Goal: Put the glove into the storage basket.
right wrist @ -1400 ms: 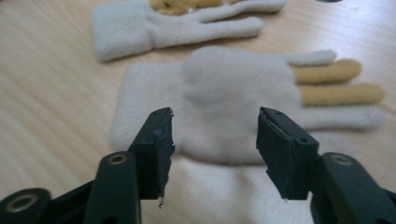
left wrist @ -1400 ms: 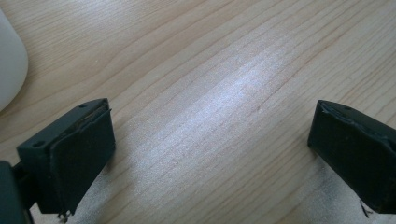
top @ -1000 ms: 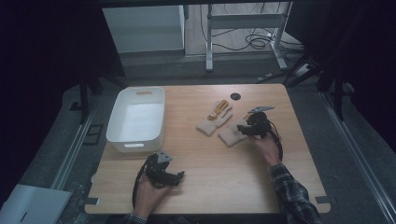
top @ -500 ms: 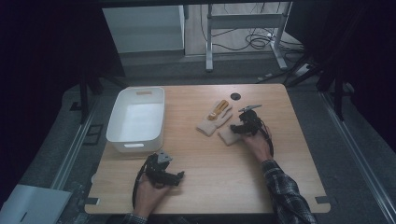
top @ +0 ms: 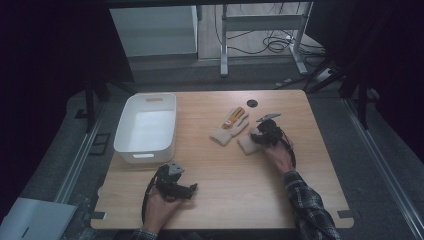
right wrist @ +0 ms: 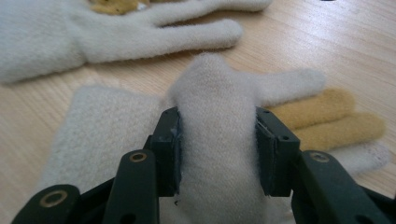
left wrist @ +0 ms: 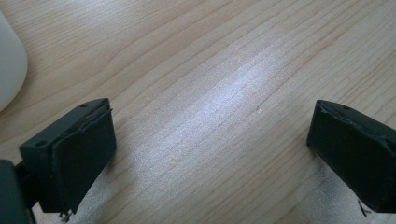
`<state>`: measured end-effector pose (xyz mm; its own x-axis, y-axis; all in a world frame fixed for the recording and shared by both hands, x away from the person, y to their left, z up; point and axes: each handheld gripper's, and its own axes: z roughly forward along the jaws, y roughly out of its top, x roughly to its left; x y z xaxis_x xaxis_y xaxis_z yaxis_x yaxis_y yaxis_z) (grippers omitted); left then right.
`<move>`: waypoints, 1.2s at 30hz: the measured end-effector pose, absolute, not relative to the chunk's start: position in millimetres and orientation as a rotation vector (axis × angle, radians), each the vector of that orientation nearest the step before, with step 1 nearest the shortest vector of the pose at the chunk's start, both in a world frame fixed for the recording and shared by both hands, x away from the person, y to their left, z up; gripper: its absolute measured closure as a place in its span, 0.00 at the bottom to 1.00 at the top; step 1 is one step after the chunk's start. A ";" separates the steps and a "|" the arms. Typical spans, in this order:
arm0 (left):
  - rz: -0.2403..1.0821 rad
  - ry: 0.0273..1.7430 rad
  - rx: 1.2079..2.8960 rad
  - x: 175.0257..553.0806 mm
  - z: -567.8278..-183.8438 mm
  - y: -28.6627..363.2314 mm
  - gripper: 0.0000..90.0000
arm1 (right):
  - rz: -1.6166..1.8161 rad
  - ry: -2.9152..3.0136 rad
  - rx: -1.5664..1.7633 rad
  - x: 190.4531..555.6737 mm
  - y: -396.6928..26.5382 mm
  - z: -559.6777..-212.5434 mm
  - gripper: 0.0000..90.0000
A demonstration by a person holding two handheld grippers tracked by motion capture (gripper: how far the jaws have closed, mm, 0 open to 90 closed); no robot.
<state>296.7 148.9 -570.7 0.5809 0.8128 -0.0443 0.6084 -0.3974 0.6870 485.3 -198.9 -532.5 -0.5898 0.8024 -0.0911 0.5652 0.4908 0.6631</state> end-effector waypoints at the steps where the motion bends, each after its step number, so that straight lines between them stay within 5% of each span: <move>1: 0.393 1.126 2.141 296.7 -570.7 148.9 0.01 | 0.841 2.351 1.133 484.5 -200.3 -531.5 0.63; 17: 0.394 1.124 2.146 296.7 -570.5 149.2 0.01 | 1.003 2.467 0.914 434.4 -202.2 -488.9 0.62; 28: 0.394 1.126 2.142 296.7 -570.6 149.0 0.02 | 1.085 2.637 0.719 378.8 -170.5 -503.8 0.60; 36: 0.394 1.126 2.142 296.7 -570.6 149.0 0.01 | 1.127 2.728 0.745 370.2 -162.6 -532.0 0.39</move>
<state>296.7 149.0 -570.6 0.5805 0.8131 -0.0434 0.6084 -0.3978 0.6867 370.2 -162.6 -532.0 -0.8759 0.4733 0.0936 0.4014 0.6073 0.6857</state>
